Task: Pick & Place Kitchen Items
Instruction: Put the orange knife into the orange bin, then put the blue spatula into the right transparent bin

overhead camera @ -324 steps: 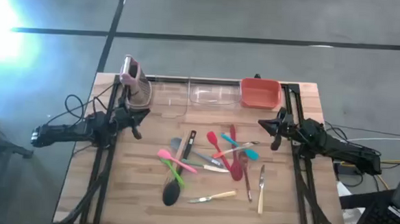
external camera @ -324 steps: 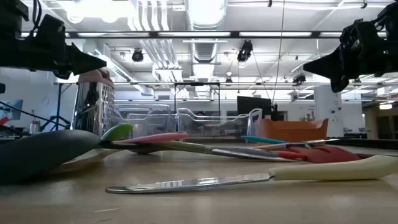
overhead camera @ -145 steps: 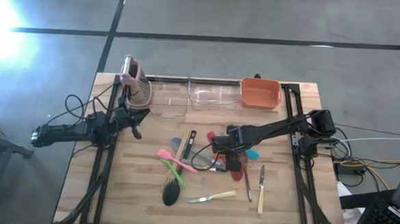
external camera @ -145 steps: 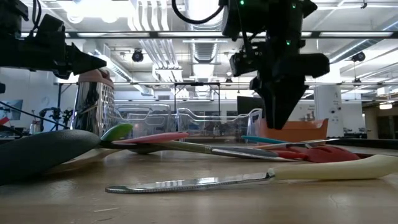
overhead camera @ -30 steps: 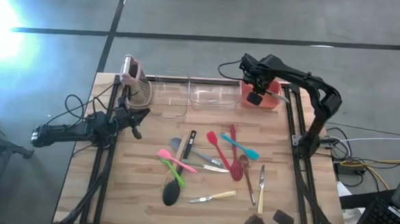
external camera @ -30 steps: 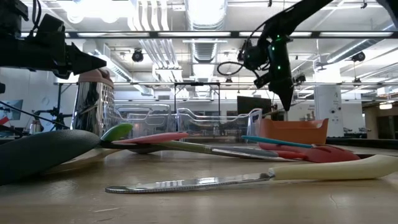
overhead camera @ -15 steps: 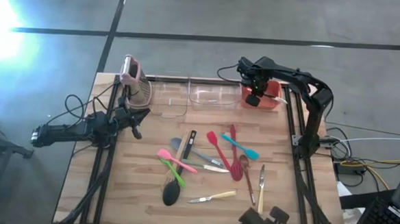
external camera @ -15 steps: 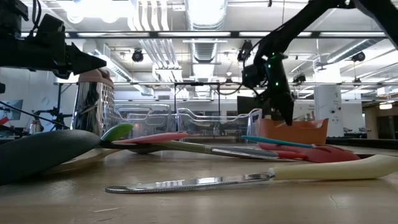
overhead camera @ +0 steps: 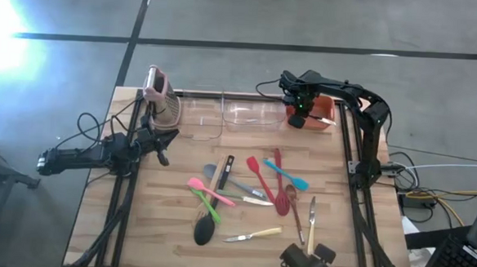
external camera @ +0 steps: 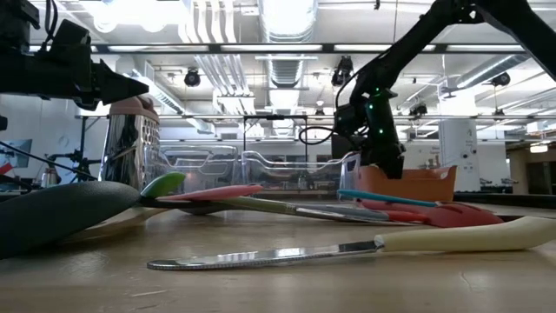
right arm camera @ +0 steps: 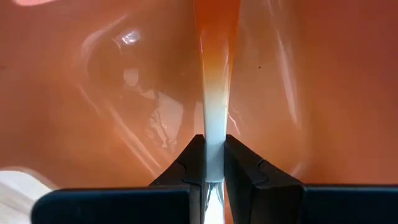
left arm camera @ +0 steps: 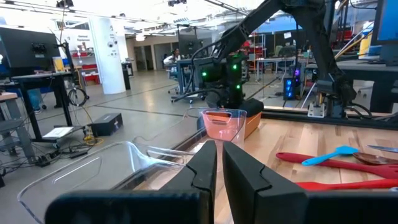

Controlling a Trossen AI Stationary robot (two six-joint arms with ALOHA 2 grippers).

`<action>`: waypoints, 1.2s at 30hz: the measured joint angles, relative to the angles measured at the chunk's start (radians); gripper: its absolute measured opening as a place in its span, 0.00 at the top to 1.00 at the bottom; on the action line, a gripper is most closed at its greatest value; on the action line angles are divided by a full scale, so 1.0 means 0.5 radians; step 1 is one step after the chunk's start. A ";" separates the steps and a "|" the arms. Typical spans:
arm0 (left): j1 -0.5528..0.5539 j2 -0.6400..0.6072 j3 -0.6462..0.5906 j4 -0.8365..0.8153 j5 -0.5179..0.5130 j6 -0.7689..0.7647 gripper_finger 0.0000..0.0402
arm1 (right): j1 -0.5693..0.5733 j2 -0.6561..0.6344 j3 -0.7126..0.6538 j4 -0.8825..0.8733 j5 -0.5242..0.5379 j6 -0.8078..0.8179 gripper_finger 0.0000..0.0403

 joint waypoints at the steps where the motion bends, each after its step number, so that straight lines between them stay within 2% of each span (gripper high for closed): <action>1: 0.000 0.000 0.000 0.000 0.000 0.000 0.92 | 0.001 -0.002 0.000 0.001 0.001 0.000 0.93; 13: 0.001 0.000 0.000 0.000 0.000 0.000 0.92 | 0.003 -0.020 -0.005 0.009 0.014 0.025 0.72; 19: 0.001 0.000 0.000 0.000 0.000 0.000 0.92 | 0.004 -0.081 -0.007 -0.038 0.014 0.028 0.64; 24: 0.001 0.000 0.000 0.000 0.000 0.000 0.92 | 0.007 -0.254 -0.007 -0.070 0.007 0.059 0.63; 29: 0.001 0.000 0.000 0.000 0.000 0.000 0.92 | 0.035 -0.484 -0.007 -0.136 -0.114 0.149 0.65; 36: 0.000 0.000 0.000 0.000 0.000 0.000 0.92 | 0.244 -0.803 -0.007 -0.248 -0.147 0.290 0.69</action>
